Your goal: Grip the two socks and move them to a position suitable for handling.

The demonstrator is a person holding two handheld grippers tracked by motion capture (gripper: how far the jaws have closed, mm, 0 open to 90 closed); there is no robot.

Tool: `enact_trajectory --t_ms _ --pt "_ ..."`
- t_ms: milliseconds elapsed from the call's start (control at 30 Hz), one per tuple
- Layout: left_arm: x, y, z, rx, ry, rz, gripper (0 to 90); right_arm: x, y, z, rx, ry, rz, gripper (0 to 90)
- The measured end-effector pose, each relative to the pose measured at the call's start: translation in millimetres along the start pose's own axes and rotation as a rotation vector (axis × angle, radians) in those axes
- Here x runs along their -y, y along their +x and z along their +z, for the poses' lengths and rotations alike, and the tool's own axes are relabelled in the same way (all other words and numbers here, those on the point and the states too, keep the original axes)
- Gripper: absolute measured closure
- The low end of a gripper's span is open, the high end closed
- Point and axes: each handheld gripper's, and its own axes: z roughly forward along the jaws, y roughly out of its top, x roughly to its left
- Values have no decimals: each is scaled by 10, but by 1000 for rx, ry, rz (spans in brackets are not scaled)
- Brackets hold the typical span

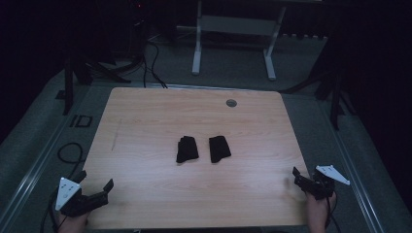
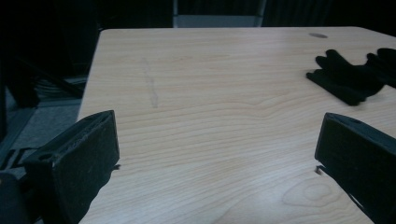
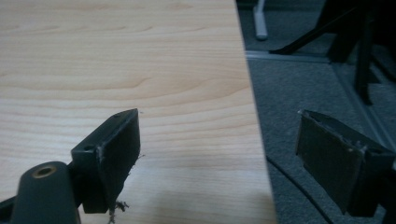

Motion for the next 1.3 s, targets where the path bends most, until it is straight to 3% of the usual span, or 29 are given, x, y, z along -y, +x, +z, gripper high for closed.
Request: enact_trajectory --t_ms 67,133,267,300,367,467,533,667,733,933,1000,1067,1133,1267,1300 --pt "-3 -26 8 24 10 -1 2 -1 15 3 -19 0 -13 138" --pt "-15 -63 6 40 -15 5 2 -13 23 13 -49 15 -15 138" --pt "-38 -120 5 32 -25 25 2 -49 46 14 -69 31 -26 138" --pt "-43 -143 14 25 -12 25 2 -62 53 14 -82 43 -18 139" --pt "-52 -171 34 8 2 26 2 -89 84 50 -93 118 -19 139" --pt "-56 -193 64 15 8 18 2 -114 127 74 -128 145 -28 138" --pt "-58 -206 93 46 40 -7 2 -147 185 83 -169 153 -40 135" --pt "-75 -270 130 56 86 -23 2 -221 348 102 -220 176 -108 135" --pt "-84 -296 129 67 79 -33 2 -249 415 118 -265 194 -110 135" --pt "-104 -379 158 91 59 -46 2 -322 566 158 -294 204 -158 135" --pt "-98 -405 170 126 61 -60 2 -375 695 207 -345 216 -189 136" --pt "-96 -384 167 149 63 -91 2 -397 777 242 -361 222 -209 136" --pt "-96 -384 167 149 63 -91 2 -407 822 260 -370 217 -212 134" --pt "-90 -398 166 131 77 -52 2 -458 1112 362 -357 199 -240 127" --pt "-90 -398 166 131 77 -52 2 -458 1112 362 -357 199 -240 127"
